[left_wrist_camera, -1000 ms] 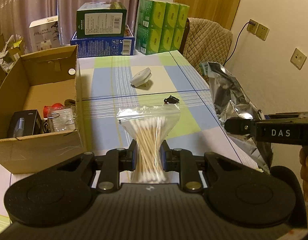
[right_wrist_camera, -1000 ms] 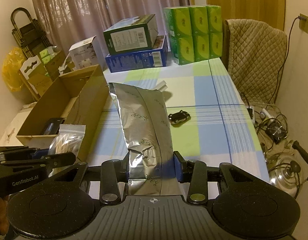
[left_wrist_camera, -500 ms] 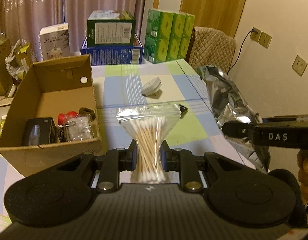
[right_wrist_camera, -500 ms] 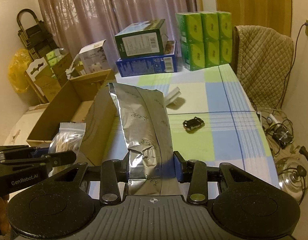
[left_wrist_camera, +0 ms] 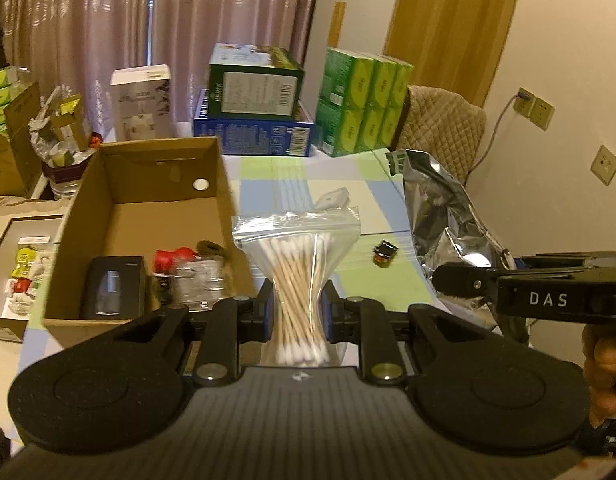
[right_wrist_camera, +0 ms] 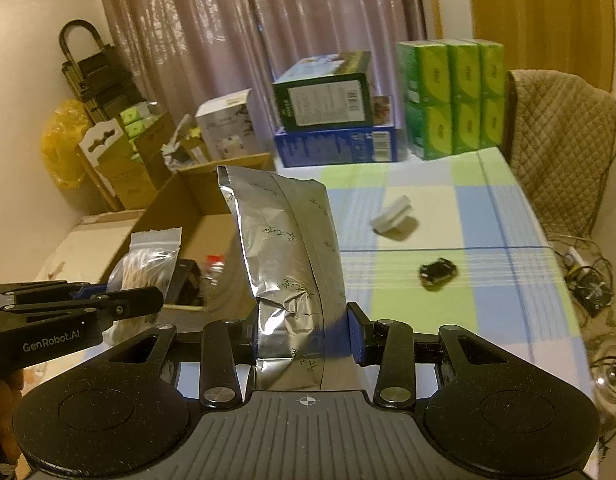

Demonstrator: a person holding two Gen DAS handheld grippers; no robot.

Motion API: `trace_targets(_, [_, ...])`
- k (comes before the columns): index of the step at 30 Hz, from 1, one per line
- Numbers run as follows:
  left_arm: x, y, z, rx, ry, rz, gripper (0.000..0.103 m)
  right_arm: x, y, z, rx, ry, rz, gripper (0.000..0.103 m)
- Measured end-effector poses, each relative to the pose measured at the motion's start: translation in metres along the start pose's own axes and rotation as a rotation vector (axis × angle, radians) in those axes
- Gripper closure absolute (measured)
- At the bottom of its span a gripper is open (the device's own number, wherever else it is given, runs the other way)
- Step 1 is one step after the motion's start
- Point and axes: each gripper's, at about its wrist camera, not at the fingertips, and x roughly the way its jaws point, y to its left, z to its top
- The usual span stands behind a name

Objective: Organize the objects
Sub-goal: 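Carry the swab bag with the left tool while the right tool carries the foil bag over the box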

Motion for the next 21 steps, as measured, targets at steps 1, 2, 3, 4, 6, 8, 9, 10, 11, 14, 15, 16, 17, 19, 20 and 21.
trace_targets(1, [-0.003, 0.006, 0.001, 0.002, -0.001, 0.013, 0.085, 0.003, 0.004, 0.001, 0.002, 0.001, 0.012, 0.066])
trace_targets(2, [-0.005, 0.013, 0.002, 0.003, -0.003, 0.028, 0.085, 0.006, 0.010, 0.003, 0.005, 0.003, 0.027, 0.066])
trace_targets(3, [-0.008, 0.019, 0.003, 0.001, -0.005, 0.040, 0.085, 0.009, 0.015, 0.004, 0.006, 0.006, 0.039, 0.066])
trace_targets(4, [-0.011, 0.026, 0.004, -0.003, -0.007, 0.052, 0.085, 0.012, 0.020, 0.005, 0.006, 0.010, 0.052, 0.066])
trace_targets(6, [-0.017, 0.041, 0.007, -0.011, -0.010, 0.079, 0.085, 0.021, 0.032, 0.008, 0.004, 0.019, 0.078, 0.066])
trace_targets(8, [-0.022, 0.056, 0.009, -0.015, -0.012, 0.106, 0.085, 0.028, 0.042, 0.011, 0.000, 0.027, 0.103, 0.066])
trace_targets(9, [-0.024, 0.063, 0.011, -0.015, -0.012, 0.119, 0.085, 0.033, 0.048, 0.012, -0.002, 0.030, 0.114, 0.066])
trace_targets(10, [-0.026, 0.069, 0.012, -0.016, -0.011, 0.129, 0.085, 0.037, 0.053, 0.014, -0.005, 0.032, 0.123, 0.066])
trace_targets(11, [-0.027, 0.076, 0.013, -0.017, -0.010, 0.140, 0.085, 0.041, 0.058, 0.016, -0.008, 0.036, 0.132, 0.066])
trace_targets(14, [-0.028, 0.091, 0.017, -0.016, -0.004, 0.164, 0.085, 0.053, 0.069, 0.022, -0.011, 0.044, 0.156, 0.066])
trace_targets(15, [-0.027, 0.095, 0.018, -0.013, -0.001, 0.170, 0.085, 0.057, 0.072, 0.024, -0.012, 0.047, 0.160, 0.066])
trace_targets(16, [-0.026, 0.098, 0.018, -0.011, 0.003, 0.175, 0.085, 0.061, 0.075, 0.026, -0.008, 0.049, 0.167, 0.066])
trace_targets(17, [-0.025, 0.102, 0.019, -0.010, 0.006, 0.177, 0.085, 0.065, 0.077, 0.029, -0.004, 0.053, 0.174, 0.066])
trace_targets(19, [-0.021, 0.108, 0.021, -0.010, 0.013, 0.180, 0.085, 0.072, 0.082, 0.033, -0.003, 0.055, 0.183, 0.066])
trace_targets(20, [-0.019, 0.110, 0.022, -0.008, 0.017, 0.183, 0.085, 0.075, 0.085, 0.035, -0.003, 0.055, 0.186, 0.066])
trace_targets(21, [-0.017, 0.112, 0.022, -0.006, 0.021, 0.191, 0.085, 0.078, 0.087, 0.038, -0.002, 0.055, 0.188, 0.066])
